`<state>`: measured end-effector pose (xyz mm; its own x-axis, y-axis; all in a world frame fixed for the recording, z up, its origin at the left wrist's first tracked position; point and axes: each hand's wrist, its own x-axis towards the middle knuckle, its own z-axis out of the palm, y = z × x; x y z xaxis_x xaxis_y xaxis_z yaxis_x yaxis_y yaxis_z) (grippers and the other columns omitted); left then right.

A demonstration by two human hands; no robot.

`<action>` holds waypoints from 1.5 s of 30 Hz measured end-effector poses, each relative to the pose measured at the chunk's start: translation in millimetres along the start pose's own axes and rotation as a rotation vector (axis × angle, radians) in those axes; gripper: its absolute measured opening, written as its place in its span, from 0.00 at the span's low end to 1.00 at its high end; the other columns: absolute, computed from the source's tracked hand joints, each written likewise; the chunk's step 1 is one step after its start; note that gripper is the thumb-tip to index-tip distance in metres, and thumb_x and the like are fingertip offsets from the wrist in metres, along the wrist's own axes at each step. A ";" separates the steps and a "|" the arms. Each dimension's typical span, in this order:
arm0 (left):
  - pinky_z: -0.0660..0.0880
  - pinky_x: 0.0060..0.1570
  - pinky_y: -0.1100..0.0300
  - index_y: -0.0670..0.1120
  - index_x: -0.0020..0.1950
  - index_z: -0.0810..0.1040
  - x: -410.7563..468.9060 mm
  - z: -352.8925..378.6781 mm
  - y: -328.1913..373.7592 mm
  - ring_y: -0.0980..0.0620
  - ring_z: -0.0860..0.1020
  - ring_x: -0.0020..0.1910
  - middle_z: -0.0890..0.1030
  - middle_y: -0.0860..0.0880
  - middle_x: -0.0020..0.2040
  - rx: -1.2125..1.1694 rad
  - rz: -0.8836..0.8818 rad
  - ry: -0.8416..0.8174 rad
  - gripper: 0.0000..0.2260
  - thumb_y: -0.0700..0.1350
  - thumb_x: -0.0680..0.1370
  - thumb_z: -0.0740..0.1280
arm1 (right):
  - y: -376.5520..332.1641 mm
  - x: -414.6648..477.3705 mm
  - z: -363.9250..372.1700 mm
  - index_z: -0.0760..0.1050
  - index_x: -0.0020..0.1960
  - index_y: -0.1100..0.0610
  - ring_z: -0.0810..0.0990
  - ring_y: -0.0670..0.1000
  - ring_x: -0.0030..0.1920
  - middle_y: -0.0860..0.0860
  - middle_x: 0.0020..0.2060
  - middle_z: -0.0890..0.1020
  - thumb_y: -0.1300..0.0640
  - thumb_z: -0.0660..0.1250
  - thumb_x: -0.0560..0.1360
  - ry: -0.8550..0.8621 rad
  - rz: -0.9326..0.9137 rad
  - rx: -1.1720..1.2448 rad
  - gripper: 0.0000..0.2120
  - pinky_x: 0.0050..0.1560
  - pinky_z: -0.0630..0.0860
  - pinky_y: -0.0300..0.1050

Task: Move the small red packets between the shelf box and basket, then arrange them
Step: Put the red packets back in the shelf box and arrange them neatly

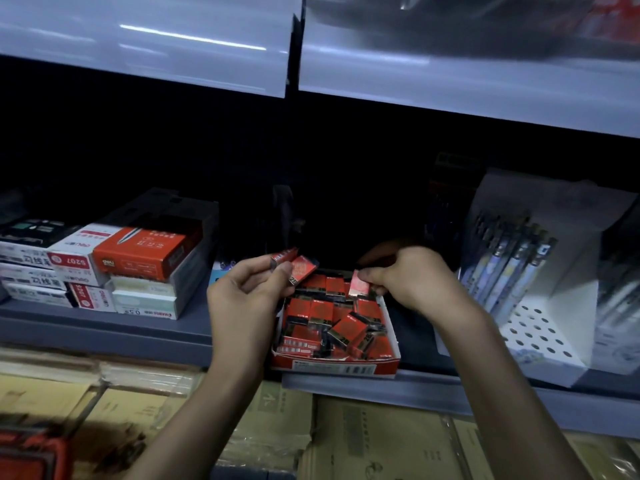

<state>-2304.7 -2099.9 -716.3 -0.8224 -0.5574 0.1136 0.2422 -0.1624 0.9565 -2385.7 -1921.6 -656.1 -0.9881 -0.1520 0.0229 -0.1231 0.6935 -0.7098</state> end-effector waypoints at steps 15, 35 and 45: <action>0.85 0.48 0.48 0.44 0.53 0.85 -1.3 0.7 3.1 0.47 0.87 0.43 0.88 0.45 0.44 -0.025 -0.001 -0.001 0.06 0.41 0.77 0.74 | -9.4 -16.7 4.8 0.85 0.50 0.48 0.82 0.46 0.48 0.45 0.45 0.85 0.58 0.70 0.77 0.217 -0.153 -0.102 0.07 0.48 0.75 0.37; 0.83 0.44 0.62 0.38 0.55 0.82 -2.1 2.3 10.1 0.45 0.87 0.47 0.88 0.42 0.46 -0.215 0.065 -0.150 0.07 0.38 0.78 0.71 | -7.9 -22.7 -14.8 0.82 0.49 0.47 0.82 0.40 0.42 0.41 0.41 0.83 0.62 0.73 0.76 0.244 -0.146 0.152 0.10 0.36 0.75 0.26; 0.82 0.42 0.63 0.39 0.54 0.82 -5.4 4.5 10.1 0.46 0.87 0.44 0.87 0.42 0.45 -0.218 0.069 -0.146 0.06 0.37 0.78 0.71 | 5.3 -19.0 -7.0 0.83 0.58 0.50 0.79 0.45 0.52 0.46 0.50 0.83 0.58 0.72 0.78 0.244 -0.158 -0.245 0.10 0.52 0.72 0.37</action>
<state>-2300.2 -2094.9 -706.0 -0.8620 -0.4522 0.2293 0.3924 -0.3086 0.8665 -2368.2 -1910.0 -655.3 -0.9443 -0.1190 0.3067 -0.2652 0.8271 -0.4955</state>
